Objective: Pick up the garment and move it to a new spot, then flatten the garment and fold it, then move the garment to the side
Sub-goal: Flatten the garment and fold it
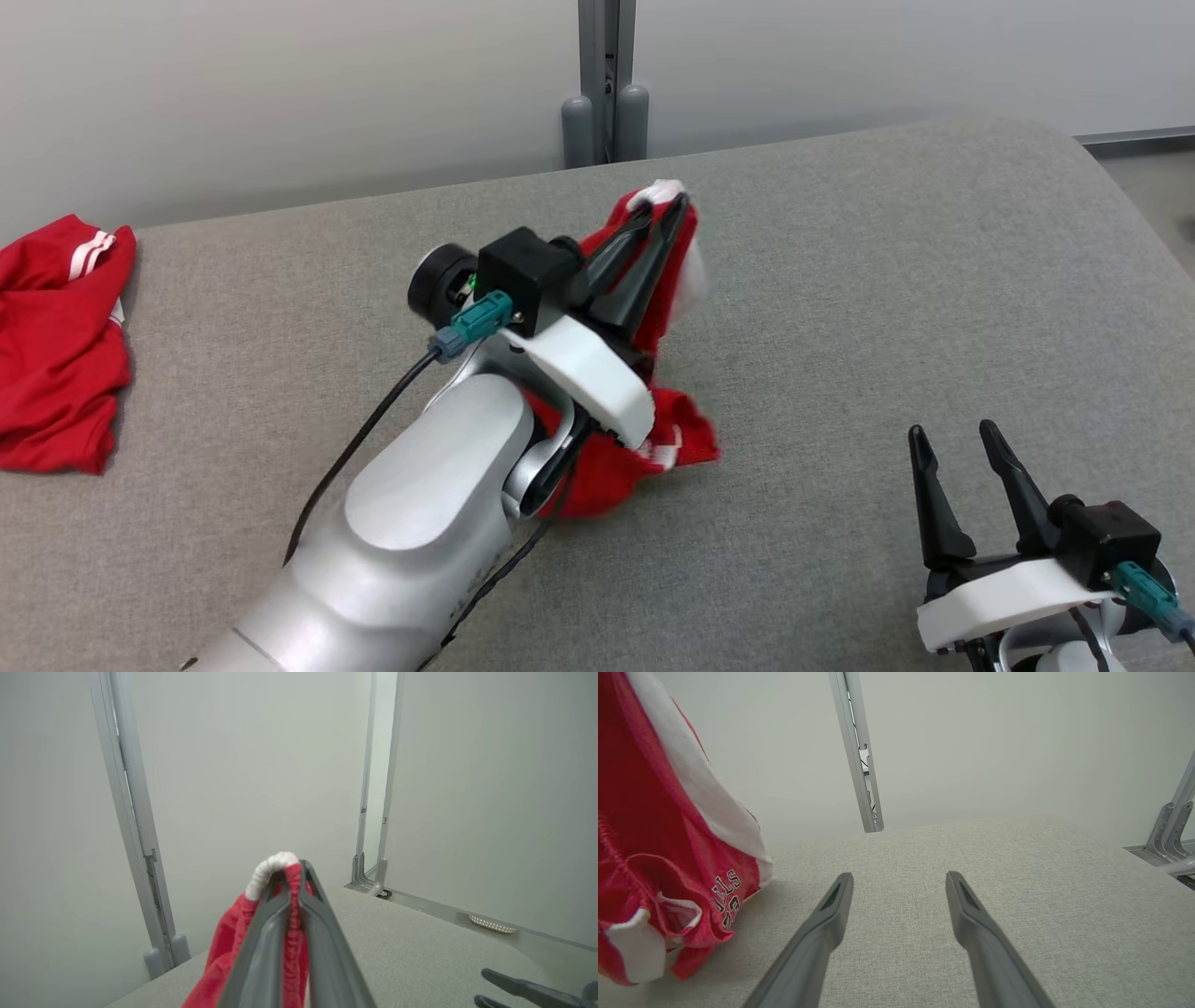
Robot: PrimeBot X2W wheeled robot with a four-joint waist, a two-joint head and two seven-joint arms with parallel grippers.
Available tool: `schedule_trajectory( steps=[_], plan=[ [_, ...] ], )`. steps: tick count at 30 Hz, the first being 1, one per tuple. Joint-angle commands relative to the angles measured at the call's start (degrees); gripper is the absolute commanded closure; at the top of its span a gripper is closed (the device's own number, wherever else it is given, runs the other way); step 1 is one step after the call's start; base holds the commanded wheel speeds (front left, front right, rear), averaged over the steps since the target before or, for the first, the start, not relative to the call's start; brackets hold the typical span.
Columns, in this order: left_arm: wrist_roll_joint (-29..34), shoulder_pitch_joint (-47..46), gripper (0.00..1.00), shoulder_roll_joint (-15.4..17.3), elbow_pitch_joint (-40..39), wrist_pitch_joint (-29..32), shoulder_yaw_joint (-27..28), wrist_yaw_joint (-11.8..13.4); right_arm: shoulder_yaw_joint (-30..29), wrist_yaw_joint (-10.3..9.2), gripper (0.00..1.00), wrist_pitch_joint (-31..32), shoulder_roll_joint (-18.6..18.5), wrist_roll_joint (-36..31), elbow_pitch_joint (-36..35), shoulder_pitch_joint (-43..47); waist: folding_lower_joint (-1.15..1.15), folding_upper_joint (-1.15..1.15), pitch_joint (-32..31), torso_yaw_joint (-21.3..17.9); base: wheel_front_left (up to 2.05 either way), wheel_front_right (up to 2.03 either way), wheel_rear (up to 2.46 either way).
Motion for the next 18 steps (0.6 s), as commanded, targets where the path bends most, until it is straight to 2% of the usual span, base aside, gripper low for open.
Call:
schedule_trajectory(
  steps=[1,6,11,18],
  plan=[
    [-0.3,-1.5,1.00,0.2,-1.8,-0.3,-0.4,0.4,-0.1,0.03,0.00,-0.3,-0.3,0.2,0.1,0.0,0.00,0.00,-0.1,-0.1,0.00,0.00,0.00],
    [-1.3,-3.0,1.00,0.2,-9.5,-0.3,0.3,0.9,-0.5,0.03,0.00,-0.3,-0.3,0.0,-0.1,0.3,0.00,0.00,-0.1,0.0,0.00,0.00,0.00],
    [-1.2,0.2,1.00,0.4,-8.7,-0.3,2.5,1.0,-0.7,0.03,0.00,-0.3,-0.3,-0.1,-0.3,0.4,0.00,0.00,0.1,0.5,0.00,0.00,0.00],
    [-0.5,6.7,1.00,2.6,-7.2,-0.3,7.8,0.2,-1.2,0.03,0.00,-0.3,-0.3,-0.5,-0.2,1.0,0.00,0.00,0.1,1.8,0.00,0.00,0.00]
  ],
)
